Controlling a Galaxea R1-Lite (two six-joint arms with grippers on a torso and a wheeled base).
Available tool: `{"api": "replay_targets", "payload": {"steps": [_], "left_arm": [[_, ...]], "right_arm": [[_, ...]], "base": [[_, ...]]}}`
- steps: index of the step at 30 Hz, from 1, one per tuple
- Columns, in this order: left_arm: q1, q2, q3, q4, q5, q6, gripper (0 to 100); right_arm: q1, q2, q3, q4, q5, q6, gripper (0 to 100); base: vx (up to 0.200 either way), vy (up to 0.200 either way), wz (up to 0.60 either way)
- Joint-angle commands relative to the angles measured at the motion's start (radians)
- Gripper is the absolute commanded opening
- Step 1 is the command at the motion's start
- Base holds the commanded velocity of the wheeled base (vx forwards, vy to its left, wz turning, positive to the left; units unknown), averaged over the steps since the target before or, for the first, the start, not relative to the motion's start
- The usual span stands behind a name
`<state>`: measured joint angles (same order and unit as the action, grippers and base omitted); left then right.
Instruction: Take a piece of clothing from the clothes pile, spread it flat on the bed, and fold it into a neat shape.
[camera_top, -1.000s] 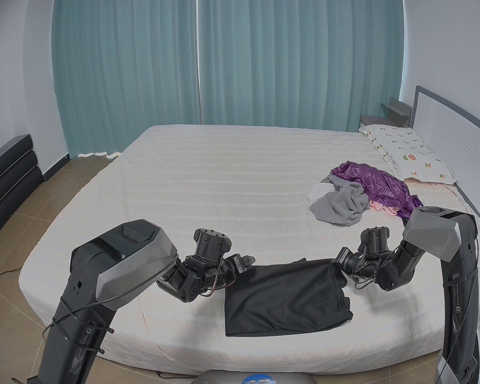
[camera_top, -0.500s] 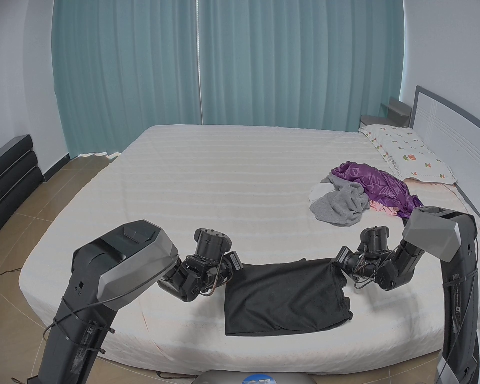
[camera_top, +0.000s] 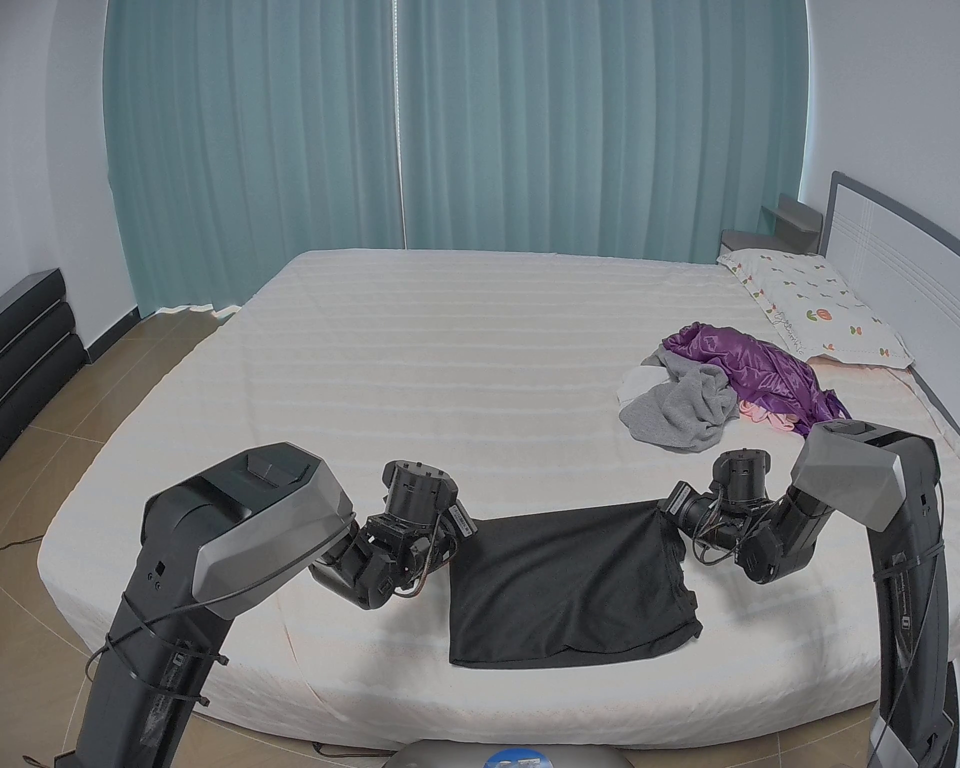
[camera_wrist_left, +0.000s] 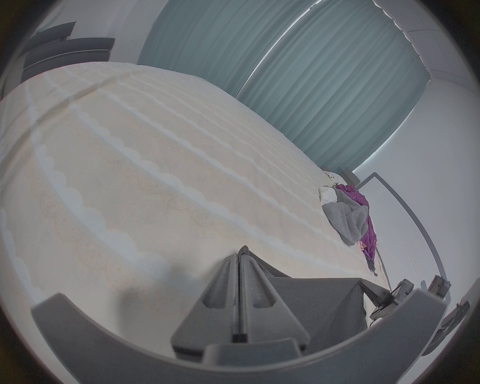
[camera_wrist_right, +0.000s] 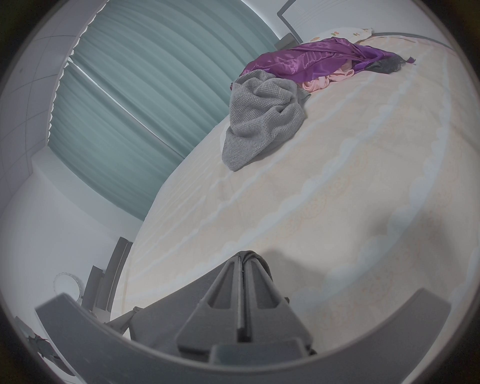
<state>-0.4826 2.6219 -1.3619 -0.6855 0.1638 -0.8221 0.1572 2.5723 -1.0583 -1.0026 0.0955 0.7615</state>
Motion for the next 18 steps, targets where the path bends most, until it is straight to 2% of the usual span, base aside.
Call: {"api": "replay_targets", "payload": {"steps": [1, 9, 10, 11, 12, 18], "left_arm": [[0.012, -0.002, 0.006, -0.003, 0.005, 0.0, 0], [0.013, -0.002, 0.006, 0.001, -0.001, 0.0, 0], [0.013, -0.005, 0.007, 0.003, -0.003, -0.002, 0], [0.013, -0.005, 0.007, 0.003, -0.004, -0.002, 0], [0.013, -0.005, 0.007, 0.003, -0.004, -0.002, 100], [0.016, -0.008, 0.004, -0.005, -0.006, -0.006, 100]], "right_arm": [[0.007, 0.029, -0.009, -0.005, -0.005, -0.002, 0], [0.005, 0.032, -0.014, -0.007, -0.003, -0.001, 0], [0.005, 0.034, -0.015, -0.008, -0.003, -0.001, 100], [0.005, 0.034, -0.015, -0.008, -0.003, -0.001, 100], [0.005, 0.034, -0.015, -0.008, -0.003, -0.001, 100], [-0.007, -0.015, 0.063, -0.091, 0.006, 0.015, 100]], "base": [[0.0, 0.0, 0.0], [0.0, 0.0, 0.0], [0.0, 0.0, 0.0], [0.0, 0.0, 0.0], [0.0, 0.0, 0.0], [0.0, 0.0, 0.0]]}}
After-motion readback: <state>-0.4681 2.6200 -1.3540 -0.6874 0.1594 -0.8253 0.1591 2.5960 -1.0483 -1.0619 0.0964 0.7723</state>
